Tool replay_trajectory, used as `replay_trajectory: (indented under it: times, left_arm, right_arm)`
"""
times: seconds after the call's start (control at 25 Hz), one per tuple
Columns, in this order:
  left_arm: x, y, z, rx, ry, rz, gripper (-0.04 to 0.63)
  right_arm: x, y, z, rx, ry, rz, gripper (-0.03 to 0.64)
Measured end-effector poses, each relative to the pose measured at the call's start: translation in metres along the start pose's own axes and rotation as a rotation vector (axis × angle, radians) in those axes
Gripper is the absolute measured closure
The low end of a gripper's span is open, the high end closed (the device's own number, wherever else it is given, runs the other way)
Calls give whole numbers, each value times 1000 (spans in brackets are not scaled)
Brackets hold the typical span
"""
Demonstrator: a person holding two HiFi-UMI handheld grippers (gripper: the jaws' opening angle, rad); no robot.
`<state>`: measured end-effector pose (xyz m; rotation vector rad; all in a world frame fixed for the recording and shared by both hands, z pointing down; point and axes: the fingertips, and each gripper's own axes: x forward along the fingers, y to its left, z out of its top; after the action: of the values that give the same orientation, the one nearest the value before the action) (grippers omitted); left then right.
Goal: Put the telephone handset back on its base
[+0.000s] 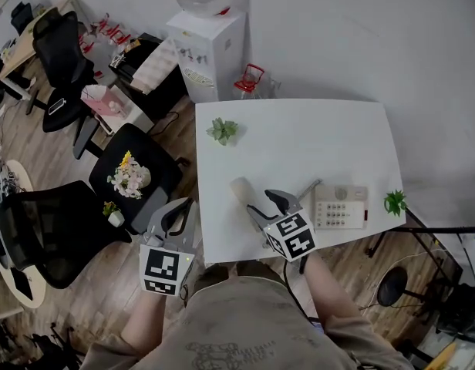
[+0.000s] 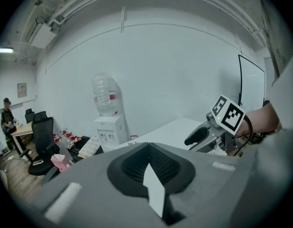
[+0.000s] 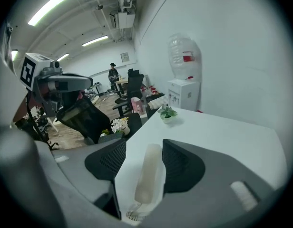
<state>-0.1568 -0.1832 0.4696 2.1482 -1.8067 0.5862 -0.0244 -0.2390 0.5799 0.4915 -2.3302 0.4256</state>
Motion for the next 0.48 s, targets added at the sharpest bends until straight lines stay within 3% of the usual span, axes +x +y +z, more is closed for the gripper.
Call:
replay_trajectory:
  times: [0.24, 0.48]
  left_arm:
    - [5, 3, -12, -23, 30, -2, 592]
    - [13, 2, -30, -38, 68, -11, 592]
  right_arm:
    - [43, -2, -32, 0, 131, 25, 354]
    - [76, -7, -61, 16, 221, -14, 345]
